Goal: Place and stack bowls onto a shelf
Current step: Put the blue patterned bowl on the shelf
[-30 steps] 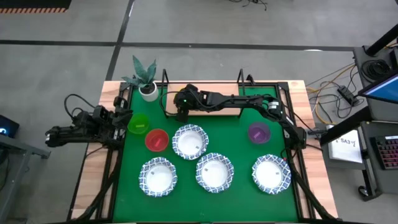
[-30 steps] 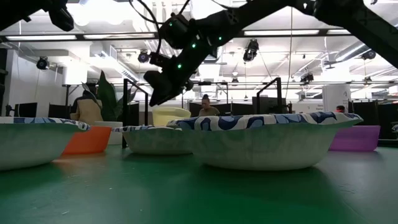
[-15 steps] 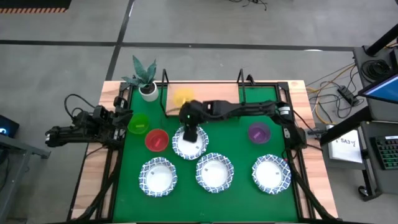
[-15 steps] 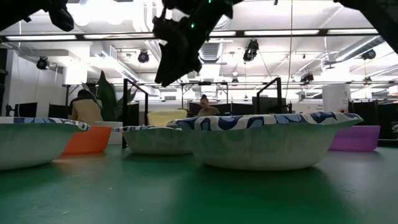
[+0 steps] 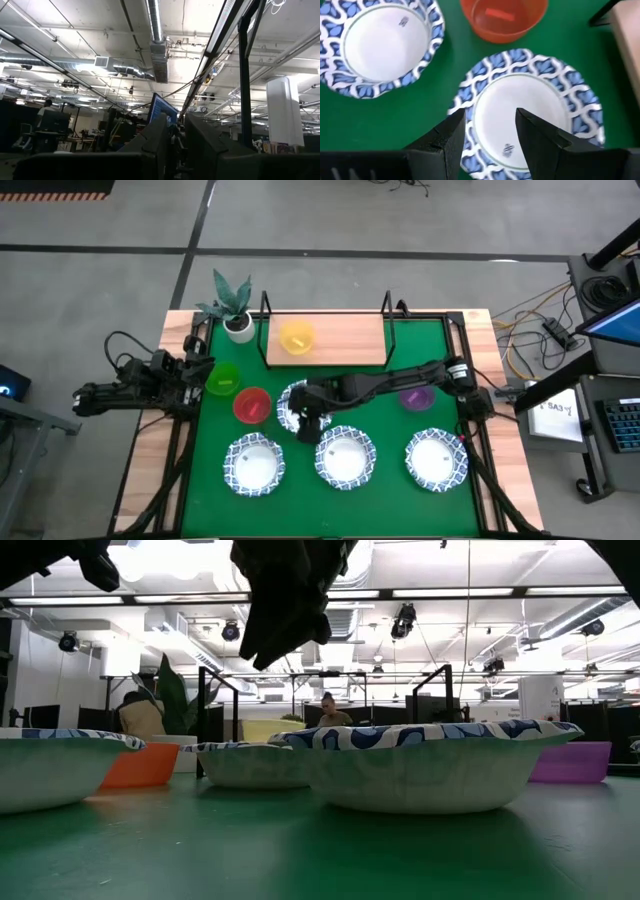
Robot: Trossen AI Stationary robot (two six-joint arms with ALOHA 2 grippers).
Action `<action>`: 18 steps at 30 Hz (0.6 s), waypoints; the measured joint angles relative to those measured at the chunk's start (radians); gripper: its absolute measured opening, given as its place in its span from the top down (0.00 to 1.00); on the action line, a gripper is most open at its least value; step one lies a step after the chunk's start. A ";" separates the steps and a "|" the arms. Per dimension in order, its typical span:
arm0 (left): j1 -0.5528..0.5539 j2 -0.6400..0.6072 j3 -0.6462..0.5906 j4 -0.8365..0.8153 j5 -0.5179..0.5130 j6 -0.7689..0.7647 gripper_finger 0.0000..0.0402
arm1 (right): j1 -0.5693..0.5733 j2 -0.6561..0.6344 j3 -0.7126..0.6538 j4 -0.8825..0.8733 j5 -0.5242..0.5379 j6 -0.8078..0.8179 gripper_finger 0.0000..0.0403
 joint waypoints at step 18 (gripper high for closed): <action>0.000 -0.001 0.000 0.001 0.000 -0.013 0.87 | 0.056 0.130 -0.002 0.026 0.002 0.025 0.59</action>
